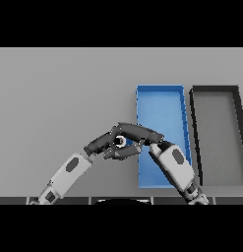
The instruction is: Pick up the blue pipe and place it into the blue bin.
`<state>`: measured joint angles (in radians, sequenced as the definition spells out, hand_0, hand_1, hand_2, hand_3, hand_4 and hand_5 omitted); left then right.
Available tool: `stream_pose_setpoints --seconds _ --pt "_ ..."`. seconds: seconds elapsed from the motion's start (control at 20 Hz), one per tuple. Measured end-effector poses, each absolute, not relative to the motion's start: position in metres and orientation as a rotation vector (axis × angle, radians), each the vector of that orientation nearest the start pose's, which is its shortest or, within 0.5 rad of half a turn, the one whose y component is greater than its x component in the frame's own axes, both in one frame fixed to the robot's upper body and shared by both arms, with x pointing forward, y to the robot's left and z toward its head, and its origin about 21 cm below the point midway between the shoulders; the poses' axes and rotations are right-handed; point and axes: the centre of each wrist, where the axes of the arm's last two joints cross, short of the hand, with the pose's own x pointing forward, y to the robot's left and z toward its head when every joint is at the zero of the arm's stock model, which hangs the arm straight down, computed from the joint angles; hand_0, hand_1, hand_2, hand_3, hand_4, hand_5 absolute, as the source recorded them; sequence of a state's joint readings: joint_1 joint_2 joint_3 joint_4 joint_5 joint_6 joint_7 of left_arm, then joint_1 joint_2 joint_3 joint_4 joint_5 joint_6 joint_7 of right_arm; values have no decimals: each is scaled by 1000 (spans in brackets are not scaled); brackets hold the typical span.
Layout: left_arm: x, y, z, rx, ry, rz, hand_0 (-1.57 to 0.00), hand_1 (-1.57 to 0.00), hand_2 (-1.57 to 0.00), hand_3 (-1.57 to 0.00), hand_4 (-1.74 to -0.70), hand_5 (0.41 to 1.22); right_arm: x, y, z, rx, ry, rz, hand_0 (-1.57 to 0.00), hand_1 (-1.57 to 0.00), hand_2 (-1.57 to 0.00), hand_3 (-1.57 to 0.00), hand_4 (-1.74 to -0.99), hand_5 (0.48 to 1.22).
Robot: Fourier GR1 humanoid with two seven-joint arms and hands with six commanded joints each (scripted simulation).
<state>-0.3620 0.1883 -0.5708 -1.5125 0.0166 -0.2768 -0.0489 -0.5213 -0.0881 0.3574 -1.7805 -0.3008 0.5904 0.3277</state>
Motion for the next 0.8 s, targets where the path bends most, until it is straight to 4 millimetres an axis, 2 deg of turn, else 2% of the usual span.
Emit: stream_pose_setpoints --seconds 0.15,0.2,0.35,0.6,0.8 --pt "277 111 50 -557 -1650 -983 -42 -34 -35 -14 -842 636 279 -102 174 815 -1711 1145 -1570 -1570 -1570 -1570 -1487 1220" --pt "278 107 48 -542 -1618 -966 -33 -27 -28 -11 -853 623 279 -103 173 803 -1707 1150 -1570 -1570 -1570 -1570 -1488 1220" --pt "275 111 45 -509 -1529 -930 -17 -13 -14 -5 -880 605 281 -101 173 810 -1706 1121 -1571 -1571 -1571 -1571 -1492 1220" --pt "275 113 47 -483 -1537 -946 -5 -4 -4 -1 -870 535 287 -101 189 1017 -1574 935 -1571 -1571 -1571 -1571 -1494 1221" --pt "271 110 47 -493 -1527 -948 -1 -1 -1 0 -865 509 290 -104 230 1062 -1581 891 -1571 -1571 -1571 -1571 -1492 1221"
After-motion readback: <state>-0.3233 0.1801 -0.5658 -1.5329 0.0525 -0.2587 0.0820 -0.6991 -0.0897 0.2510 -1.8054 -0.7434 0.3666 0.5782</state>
